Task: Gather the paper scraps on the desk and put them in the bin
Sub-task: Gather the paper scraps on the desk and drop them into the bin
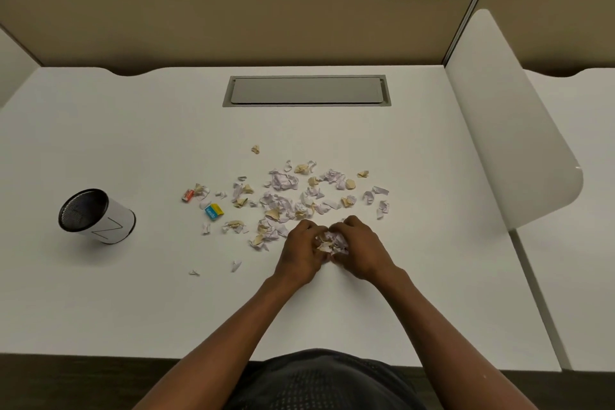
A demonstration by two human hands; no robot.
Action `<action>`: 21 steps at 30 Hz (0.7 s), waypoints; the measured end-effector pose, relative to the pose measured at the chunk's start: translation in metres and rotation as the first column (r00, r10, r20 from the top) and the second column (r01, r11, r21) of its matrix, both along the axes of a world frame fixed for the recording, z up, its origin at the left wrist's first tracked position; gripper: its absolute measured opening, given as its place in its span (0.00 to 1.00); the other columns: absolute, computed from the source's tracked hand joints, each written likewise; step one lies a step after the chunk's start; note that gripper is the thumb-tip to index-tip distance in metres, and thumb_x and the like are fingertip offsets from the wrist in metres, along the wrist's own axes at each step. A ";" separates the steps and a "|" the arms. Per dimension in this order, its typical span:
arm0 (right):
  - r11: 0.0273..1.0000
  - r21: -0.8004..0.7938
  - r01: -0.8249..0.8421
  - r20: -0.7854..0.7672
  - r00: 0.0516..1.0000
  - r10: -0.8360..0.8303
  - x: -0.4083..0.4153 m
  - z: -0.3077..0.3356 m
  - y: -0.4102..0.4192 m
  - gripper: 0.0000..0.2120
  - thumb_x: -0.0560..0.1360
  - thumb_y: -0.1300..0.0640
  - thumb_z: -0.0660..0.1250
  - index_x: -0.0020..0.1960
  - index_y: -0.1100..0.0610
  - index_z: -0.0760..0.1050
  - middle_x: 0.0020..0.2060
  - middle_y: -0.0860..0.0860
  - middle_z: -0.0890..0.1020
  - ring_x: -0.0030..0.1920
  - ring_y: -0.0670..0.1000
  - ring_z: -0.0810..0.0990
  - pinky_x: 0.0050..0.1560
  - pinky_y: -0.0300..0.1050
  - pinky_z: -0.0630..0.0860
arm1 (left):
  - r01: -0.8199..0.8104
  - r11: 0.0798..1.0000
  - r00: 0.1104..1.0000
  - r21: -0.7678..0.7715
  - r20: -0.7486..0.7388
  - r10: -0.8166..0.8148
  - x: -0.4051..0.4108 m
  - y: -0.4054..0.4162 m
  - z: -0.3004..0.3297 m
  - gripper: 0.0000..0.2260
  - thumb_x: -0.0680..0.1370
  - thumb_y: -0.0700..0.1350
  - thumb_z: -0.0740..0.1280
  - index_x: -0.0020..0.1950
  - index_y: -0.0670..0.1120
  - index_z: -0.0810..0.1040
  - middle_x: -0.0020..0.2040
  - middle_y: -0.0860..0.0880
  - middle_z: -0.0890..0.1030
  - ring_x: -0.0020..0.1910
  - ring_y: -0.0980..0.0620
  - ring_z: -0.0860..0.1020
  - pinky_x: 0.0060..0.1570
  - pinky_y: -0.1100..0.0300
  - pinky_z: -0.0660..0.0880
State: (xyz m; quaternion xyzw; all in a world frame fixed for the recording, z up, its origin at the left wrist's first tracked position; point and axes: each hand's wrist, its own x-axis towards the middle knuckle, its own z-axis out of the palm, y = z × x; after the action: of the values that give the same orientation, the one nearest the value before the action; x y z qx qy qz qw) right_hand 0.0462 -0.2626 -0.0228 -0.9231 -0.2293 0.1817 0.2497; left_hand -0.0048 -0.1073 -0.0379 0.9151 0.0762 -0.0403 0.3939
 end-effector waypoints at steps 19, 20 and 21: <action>0.709 0.597 0.376 -0.542 0.840 0.011 -0.012 0.053 0.114 0.15 0.69 0.61 0.79 0.55 0.60 0.82 0.49 0.58 0.86 0.49 0.61 0.85 0.47 0.50 0.83 | -0.365 0.619 0.924 -0.696 -0.192 0.330 -0.035 0.126 0.054 0.13 0.72 0.38 0.76 0.55 0.45 0.85 0.51 0.50 0.87 0.52 0.53 0.84 0.55 0.59 0.80; 0.703 0.607 0.370 -0.551 0.834 0.037 -0.013 0.058 0.127 0.16 0.69 0.61 0.79 0.55 0.60 0.82 0.50 0.58 0.86 0.50 0.62 0.85 0.47 0.50 0.83 | -0.379 0.600 0.915 -0.705 -0.186 0.359 -0.040 0.136 0.059 0.13 0.72 0.38 0.76 0.55 0.45 0.85 0.51 0.49 0.87 0.53 0.53 0.84 0.55 0.59 0.80; 0.701 0.616 0.359 -0.557 0.828 0.064 -0.014 0.063 0.140 0.16 0.69 0.62 0.79 0.55 0.60 0.82 0.50 0.59 0.86 0.51 0.62 0.84 0.48 0.51 0.83 | -0.389 0.584 0.905 -0.712 -0.177 0.387 -0.044 0.147 0.064 0.13 0.72 0.38 0.76 0.55 0.45 0.85 0.51 0.49 0.87 0.53 0.53 0.84 0.55 0.60 0.80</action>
State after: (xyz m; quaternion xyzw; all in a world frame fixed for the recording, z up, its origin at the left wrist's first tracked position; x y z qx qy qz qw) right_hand 0.0326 -0.1227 0.0402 -0.6851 -0.1225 0.3113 0.6472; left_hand -0.0492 0.0397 0.0259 0.6400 0.2516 0.0180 0.7258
